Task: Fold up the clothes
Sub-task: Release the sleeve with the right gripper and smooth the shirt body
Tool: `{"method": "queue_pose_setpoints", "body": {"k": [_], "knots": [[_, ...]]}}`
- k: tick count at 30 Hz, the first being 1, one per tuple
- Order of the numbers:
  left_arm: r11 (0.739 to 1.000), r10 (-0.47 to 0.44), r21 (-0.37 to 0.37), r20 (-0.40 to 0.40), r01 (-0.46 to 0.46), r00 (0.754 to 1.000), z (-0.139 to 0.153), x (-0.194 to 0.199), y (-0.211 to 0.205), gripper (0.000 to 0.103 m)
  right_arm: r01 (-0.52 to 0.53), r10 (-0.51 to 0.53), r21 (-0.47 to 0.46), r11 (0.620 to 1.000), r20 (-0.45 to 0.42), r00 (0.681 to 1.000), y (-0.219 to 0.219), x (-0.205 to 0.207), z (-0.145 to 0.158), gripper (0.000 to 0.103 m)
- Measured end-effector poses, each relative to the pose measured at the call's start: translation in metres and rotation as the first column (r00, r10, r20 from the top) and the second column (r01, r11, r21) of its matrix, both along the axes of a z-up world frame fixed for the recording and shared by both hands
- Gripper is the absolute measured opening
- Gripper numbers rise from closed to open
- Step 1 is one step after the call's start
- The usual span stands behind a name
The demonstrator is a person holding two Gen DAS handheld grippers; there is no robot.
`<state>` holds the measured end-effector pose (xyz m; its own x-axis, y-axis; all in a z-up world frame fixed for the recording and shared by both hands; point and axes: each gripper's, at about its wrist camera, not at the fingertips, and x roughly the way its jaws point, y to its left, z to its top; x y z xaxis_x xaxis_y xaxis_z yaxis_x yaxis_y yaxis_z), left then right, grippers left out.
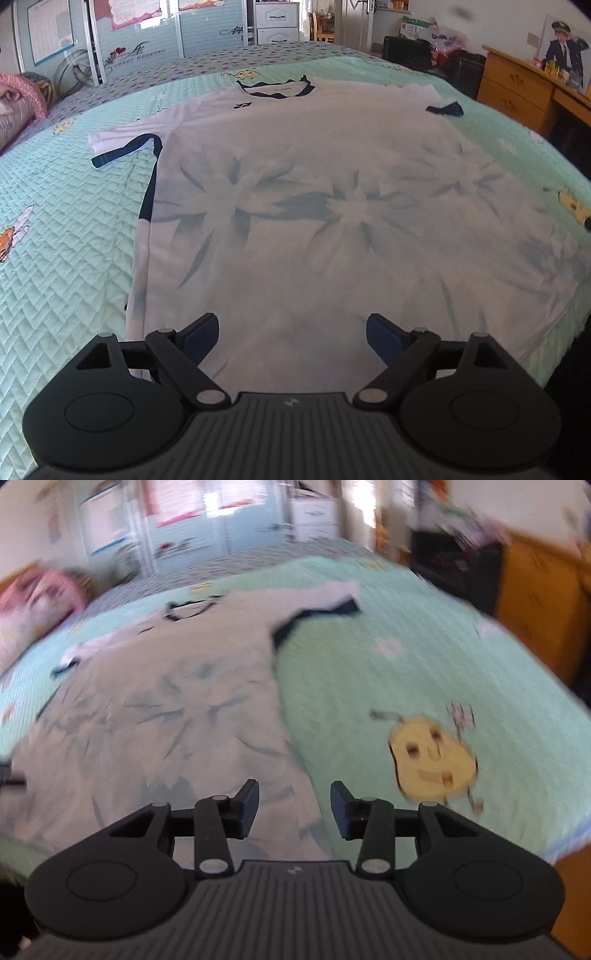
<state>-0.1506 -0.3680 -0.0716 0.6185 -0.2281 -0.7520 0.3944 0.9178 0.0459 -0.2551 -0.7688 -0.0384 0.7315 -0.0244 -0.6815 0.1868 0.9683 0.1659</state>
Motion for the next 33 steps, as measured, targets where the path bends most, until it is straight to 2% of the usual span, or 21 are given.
{"method": "queue_pose_setpoints", "body": {"k": [2, 4, 5, 8, 11, 13, 15, 18, 21, 24, 26, 28, 30, 31, 32, 33], "knots": [[0.999, 0.037, 0.022, -0.027, -0.036, 0.999, -0.010, 0.000, 0.004, 0.091, -0.017, 0.017, 0.018, 1.000, 0.038, 0.999, 0.005, 0.005, -0.002, 0.045], [0.997, 0.075, -0.029, -0.062, -0.077, 0.995, -0.012, -0.001, 0.015, 0.091, -0.052, 0.049, 0.028, 0.998, 0.087, 0.995, 0.014, 0.016, -0.002, 0.045], [0.996, 0.084, -0.022, -0.072, -0.086, 0.994, -0.011, -0.001, 0.017, 0.091, -0.072, 0.065, 0.053, 0.996, 0.118, 0.991, 0.018, 0.026, -0.001, 0.045], [0.992, 0.127, 0.000, -0.102, -0.127, 0.987, -0.009, -0.001, 0.022, 0.092, -0.065, 0.030, 0.210, 0.976, 0.167, 0.986, 0.018, 0.066, -0.005, 0.045], [0.985, 0.173, 0.014, -0.123, -0.172, 0.977, -0.007, -0.001, 0.028, 0.092, -0.004, -0.043, 0.341, 0.940, 0.130, 0.991, 0.011, 0.115, -0.027, 0.044], [0.980, 0.199, 0.030, -0.136, -0.197, 0.970, -0.003, 0.000, 0.029, 0.092, 0.027, -0.041, 0.380, 0.924, 0.029, 0.999, 0.018, 0.133, -0.050, 0.044], [0.976, 0.217, 0.027, -0.134, -0.215, 0.967, 0.005, 0.001, 0.029, 0.091, -0.127, 0.125, 0.356, 0.926, 0.029, 0.992, 0.049, 0.120, -0.048, 0.044], [0.976, 0.217, -0.012, -0.096, -0.219, 0.972, 0.019, 0.007, 0.025, 0.091, -0.341, 0.353, 0.320, 0.884, 0.022, 0.935, 0.092, 0.102, -0.045, 0.044], [0.978, 0.203, -0.049, -0.033, -0.204, 0.979, 0.030, 0.020, 0.014, 0.091, -0.310, 0.316, 0.322, 0.895, 0.033, 0.948, 0.082, 0.099, -0.034, 0.044], [0.976, 0.213, -0.046, 0.017, -0.212, 0.977, 0.028, 0.036, 0.007, 0.091, -0.216, 0.188, 0.306, 0.927, 0.119, 0.975, 0.053, 0.120, -0.017, 0.044], [0.975, 0.223, -0.017, 0.016, -0.223, 0.975, 0.017, 0.048, 0.009, 0.091, -0.137, 0.097, 0.267, 0.954, 0.158, 0.983, 0.042, 0.137, -0.015, 0.046], [0.958, 0.284, 0.045, -0.024, -0.283, 0.958, 0.002, 0.057, 0.020, 0.091, -0.076, 0.051, 0.240, 0.968, 0.107, 0.993, 0.043, 0.159, -0.028, 0.046], [0.934, 0.357, 0.049, -0.065, -0.354, 0.932, -0.007, 0.057, 0.040, 0.092, -0.082, 0.086, 0.268, 0.960, -0.004, 0.996, 0.063, 0.172, -0.046, 0.047], [0.927, 0.376, 0.040, -0.065, -0.374, 0.925, -0.007, 0.054, 0.049, 0.092, -0.167, 0.167, 0.256, 0.952, 0.022, 0.986, 0.086, 0.165, -0.046, 0.047], [0.919, 0.394, 0.030, -0.065, -0.393, 0.917, -0.007, 0.051, 0.058, 0.092, -0.284, 0.285, 0.241, 0.928, 0.032, 0.958, 0.114, 0.157, -0.043, 0.047], [0.912, 0.411, 0.026, -0.064, -0.410, 0.910, -0.006, 0.049, 0.066, 0.092, -0.393, 0.401, 0.249, 0.885, 0.023, 0.916, 0.141, 0.148, -0.042, 0.049]]}}
